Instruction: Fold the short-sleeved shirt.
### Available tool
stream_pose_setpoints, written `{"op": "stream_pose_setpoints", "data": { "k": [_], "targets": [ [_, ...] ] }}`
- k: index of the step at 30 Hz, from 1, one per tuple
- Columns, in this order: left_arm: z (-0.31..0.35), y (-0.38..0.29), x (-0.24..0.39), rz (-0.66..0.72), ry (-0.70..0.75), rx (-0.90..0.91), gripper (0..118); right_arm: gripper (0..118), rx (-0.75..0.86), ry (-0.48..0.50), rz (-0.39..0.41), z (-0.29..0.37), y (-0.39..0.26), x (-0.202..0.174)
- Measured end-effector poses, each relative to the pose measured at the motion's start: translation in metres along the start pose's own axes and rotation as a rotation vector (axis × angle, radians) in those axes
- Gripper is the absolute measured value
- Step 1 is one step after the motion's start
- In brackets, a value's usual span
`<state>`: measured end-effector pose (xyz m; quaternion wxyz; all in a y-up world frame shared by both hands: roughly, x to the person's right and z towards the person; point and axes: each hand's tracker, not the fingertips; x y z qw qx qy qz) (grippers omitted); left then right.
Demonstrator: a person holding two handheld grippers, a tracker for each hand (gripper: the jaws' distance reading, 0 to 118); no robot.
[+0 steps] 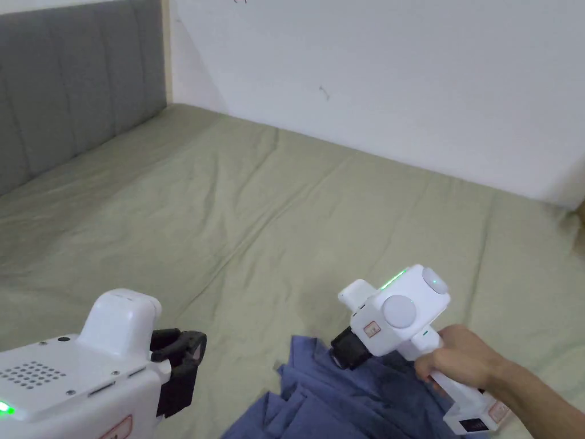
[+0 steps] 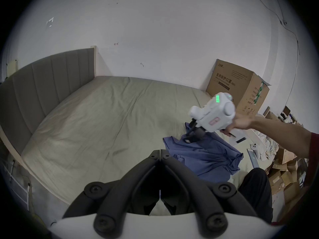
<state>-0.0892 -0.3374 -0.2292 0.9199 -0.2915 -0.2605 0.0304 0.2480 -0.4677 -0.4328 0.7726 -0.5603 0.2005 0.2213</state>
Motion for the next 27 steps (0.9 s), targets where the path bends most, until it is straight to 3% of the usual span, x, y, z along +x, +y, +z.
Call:
{"op": "stream_pose_setpoints", "data": {
  "k": [3,4,5,6,7,9,11,12,14,15,17,18,21,26,27],
  "targets": [
    [-0.012,-0.003,-0.008,0.031,-0.022,-0.027,0,81,-0.032,0.098,-0.081,-0.023,0.007,0.01],
    [-0.018,-0.003,-0.01,0.031,-0.022,-0.036,0,60,-0.055,0.149,-0.119,-0.026,0.005,0.012],
    [-0.023,-0.004,-0.013,0.033,-0.019,-0.047,0,31,-0.074,0.176,-0.147,-0.029,0.004,0.014],
    [-0.028,-0.003,-0.016,0.033,-0.021,-0.057,0,5,-0.043,0.134,-0.125,-0.026,0.002,0.014],
    [-0.031,-0.005,-0.014,0.036,-0.023,-0.065,0,4,-0.008,0.075,-0.136,-0.018,-0.001,0.014],
    [-0.037,-0.004,-0.017,0.053,-0.027,-0.073,0,4,0.01,0.17,-0.213,-0.002,-0.006,0.018],
    [-0.043,-0.002,-0.016,0.082,-0.037,-0.088,0,4,0.075,0.071,-0.258,0.019,-0.013,0.021],
    [-0.046,0.0,-0.015,0.097,-0.043,-0.092,0,4,0.119,0.06,-0.321,0.036,-0.016,0.029],
    [-0.054,0.004,-0.012,0.11,-0.06,-0.09,9,4,0.221,0.128,-0.405,0.066,-0.029,0.036],
    [-0.059,0.006,-0.005,0.113,-0.064,-0.094,19,4,0.272,0.11,-0.442,0.084,-0.038,0.037],
    [-0.075,0.011,0.001,0.112,-0.097,-0.112,76,4,0.325,0.097,-0.453,0.113,-0.05,0.04],
    [-0.088,0.015,0.006,0.115,-0.124,-0.145,88,4,0.351,0.073,-0.463,0.128,-0.059,0.04],
    [-0.13,0.019,0.023,0.09,-0.251,-0.239,88,4,0.416,0.031,-0.492,0.171,-0.083,0.034],
    [-0.213,0.016,0.054,-0.047,-0.189,-0.449,88,4,0.454,-0.021,-0.479,0.214,-0.119,0.026],
    [-0.231,0.01,0.055,-0.064,-0.171,-0.496,88,4,0.483,-0.067,-0.499,0.222,-0.128,0.026]
  ]
}}
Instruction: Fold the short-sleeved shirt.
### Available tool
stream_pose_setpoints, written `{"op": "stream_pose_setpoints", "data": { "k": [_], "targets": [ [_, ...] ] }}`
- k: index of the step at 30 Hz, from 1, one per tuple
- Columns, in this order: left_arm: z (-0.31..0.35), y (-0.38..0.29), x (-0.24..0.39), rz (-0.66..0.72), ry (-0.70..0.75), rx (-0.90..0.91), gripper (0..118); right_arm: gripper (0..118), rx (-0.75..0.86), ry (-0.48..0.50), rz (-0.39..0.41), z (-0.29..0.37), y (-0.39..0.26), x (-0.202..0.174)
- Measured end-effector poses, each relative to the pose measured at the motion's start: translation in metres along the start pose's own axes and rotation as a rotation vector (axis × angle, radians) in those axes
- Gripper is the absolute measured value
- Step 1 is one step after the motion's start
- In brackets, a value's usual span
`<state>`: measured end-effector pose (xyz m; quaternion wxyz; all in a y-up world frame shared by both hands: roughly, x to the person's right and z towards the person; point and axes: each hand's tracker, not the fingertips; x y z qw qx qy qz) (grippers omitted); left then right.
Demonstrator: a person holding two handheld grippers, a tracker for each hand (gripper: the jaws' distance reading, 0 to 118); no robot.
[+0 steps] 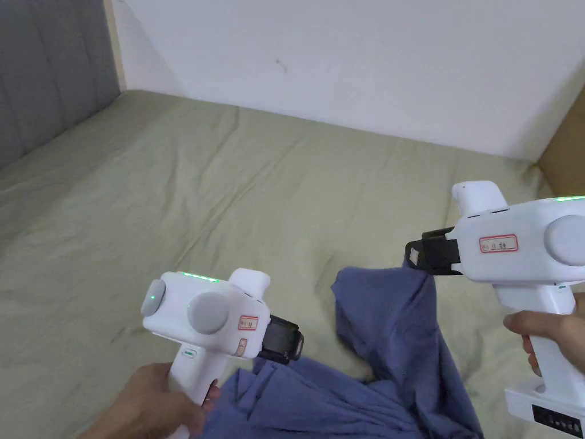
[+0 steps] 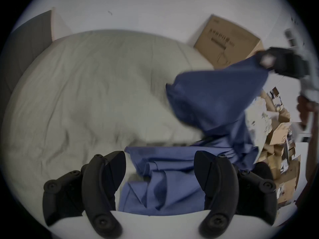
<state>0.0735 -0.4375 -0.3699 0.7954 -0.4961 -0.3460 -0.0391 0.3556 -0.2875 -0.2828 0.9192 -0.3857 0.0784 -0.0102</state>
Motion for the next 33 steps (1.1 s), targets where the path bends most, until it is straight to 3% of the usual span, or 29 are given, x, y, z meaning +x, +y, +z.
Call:
{"op": "stream_pose_setpoints", "data": {
  "k": [6,8,9,11,15,18,22,29,33],
  "targets": [
    [-0.072,0.016,0.001,-0.028,0.152,-0.15,86,4,0.032,0.028,-0.08,0.028,-0.012,0.02],
    [-0.08,0.013,0.006,0.005,0.17,-0.207,80,4,0.029,0.047,-0.097,0.031,-0.016,0.023],
    [-0.067,0.014,0.015,0.005,0.185,-0.144,74,4,0.027,0.052,-0.099,0.031,-0.017,0.024],
    [-0.053,0.023,0.022,0.033,0.209,-0.151,7,4,0.02,0.045,-0.1,0.035,-0.019,0.024],
    [-0.018,0.032,-0.001,0.143,0.097,-0.138,6,4,0.047,0.028,-0.109,0.044,-0.019,0.027],
    [0.009,0.034,-0.005,0.104,0.078,-0.097,5,4,0.071,0.028,-0.153,0.051,-0.019,0.03],
    [0.049,0.047,-0.005,0.097,0.048,0.016,6,4,0.101,-0.015,-0.141,0.065,-0.016,0.026],
    [0.134,0.083,-0.008,0.038,0.134,0.194,5,4,0.208,-0.119,-0.141,0.121,0.007,0.033],
    [0.199,0.105,-0.016,0.022,0.182,0.311,5,4,0.284,-0.229,-0.132,0.16,0.025,0.043]
  ]
}}
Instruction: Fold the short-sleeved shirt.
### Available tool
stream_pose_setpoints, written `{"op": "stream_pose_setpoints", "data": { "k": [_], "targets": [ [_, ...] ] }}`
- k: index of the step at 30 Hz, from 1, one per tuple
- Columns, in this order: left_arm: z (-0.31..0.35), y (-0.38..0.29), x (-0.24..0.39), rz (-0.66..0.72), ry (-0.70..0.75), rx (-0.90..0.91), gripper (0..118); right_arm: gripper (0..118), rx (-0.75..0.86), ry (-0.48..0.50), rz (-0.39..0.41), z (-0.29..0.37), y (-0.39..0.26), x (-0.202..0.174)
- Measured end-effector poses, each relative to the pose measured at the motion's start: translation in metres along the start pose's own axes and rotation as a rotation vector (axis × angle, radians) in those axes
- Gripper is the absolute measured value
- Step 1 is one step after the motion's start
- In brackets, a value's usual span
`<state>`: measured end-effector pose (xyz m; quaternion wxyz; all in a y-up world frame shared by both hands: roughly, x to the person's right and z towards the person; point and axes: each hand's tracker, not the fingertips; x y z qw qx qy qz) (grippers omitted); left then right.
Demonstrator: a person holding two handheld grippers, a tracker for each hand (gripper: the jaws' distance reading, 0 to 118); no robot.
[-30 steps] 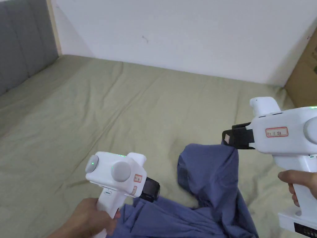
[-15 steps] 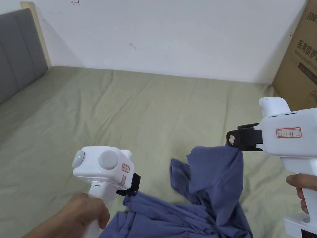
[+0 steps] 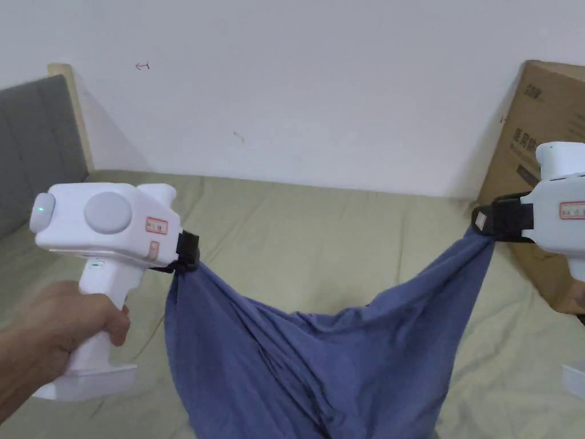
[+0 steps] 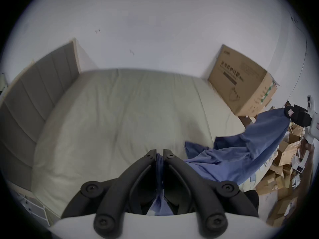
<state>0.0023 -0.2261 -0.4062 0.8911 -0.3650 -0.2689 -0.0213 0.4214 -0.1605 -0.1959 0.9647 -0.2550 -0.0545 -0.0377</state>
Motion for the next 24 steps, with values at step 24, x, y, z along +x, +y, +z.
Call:
{"op": "stream_pose_setpoints", "data": {
  "k": [24],
  "targets": [
    [0.126,0.202,-0.001,-0.053,0.3,0.404,6,4,0.276,-0.287,-0.089,0.02,0.182,0.025]
  ]
}}
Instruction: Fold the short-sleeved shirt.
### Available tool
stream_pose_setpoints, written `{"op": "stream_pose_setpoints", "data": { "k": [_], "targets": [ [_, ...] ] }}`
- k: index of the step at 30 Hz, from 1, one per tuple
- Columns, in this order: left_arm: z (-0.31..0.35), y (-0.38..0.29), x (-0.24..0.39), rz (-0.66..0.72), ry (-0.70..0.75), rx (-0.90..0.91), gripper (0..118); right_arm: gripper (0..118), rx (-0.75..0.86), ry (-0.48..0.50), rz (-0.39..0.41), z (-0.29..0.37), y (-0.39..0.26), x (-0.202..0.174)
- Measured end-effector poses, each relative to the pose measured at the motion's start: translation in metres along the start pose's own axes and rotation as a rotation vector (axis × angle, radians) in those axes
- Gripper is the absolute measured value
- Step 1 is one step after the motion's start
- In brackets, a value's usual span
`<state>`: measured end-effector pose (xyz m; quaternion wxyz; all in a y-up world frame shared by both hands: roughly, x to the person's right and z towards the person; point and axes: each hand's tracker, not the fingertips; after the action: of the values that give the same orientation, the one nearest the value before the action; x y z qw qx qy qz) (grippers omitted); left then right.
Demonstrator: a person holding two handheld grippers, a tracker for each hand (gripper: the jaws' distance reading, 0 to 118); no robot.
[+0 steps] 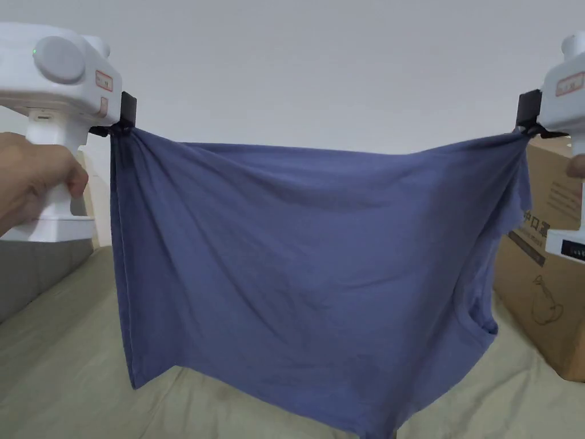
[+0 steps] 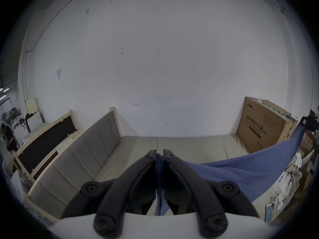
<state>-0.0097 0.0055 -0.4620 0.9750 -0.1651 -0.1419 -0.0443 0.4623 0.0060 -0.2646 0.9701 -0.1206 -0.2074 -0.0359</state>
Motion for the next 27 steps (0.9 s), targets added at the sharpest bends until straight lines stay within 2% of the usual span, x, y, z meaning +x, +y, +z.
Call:
{"op": "stream_pose_setpoints", "data": {
  "k": [5,13,20,27],
  "targets": [
    [-0.026,0.018,0.01,0.023,-0.003,-0.002,6,4,0.044,-0.071,0.039,-0.029,0.033,-0.011],
    [-0.073,0.03,0.022,0.009,-0.011,0.012,6,4,0.076,-0.109,0.031,-0.077,0.059,-0.021],
    [-0.109,0.008,0.02,-0.006,-0.015,-0.024,6,4,0.034,-0.113,0.027,-0.113,0.032,-0.022],
    [-0.143,-0.039,0.011,-0.019,-0.031,-0.075,6,4,-0.031,-0.077,0.03,-0.131,-0.023,-0.02]
  ]
}}
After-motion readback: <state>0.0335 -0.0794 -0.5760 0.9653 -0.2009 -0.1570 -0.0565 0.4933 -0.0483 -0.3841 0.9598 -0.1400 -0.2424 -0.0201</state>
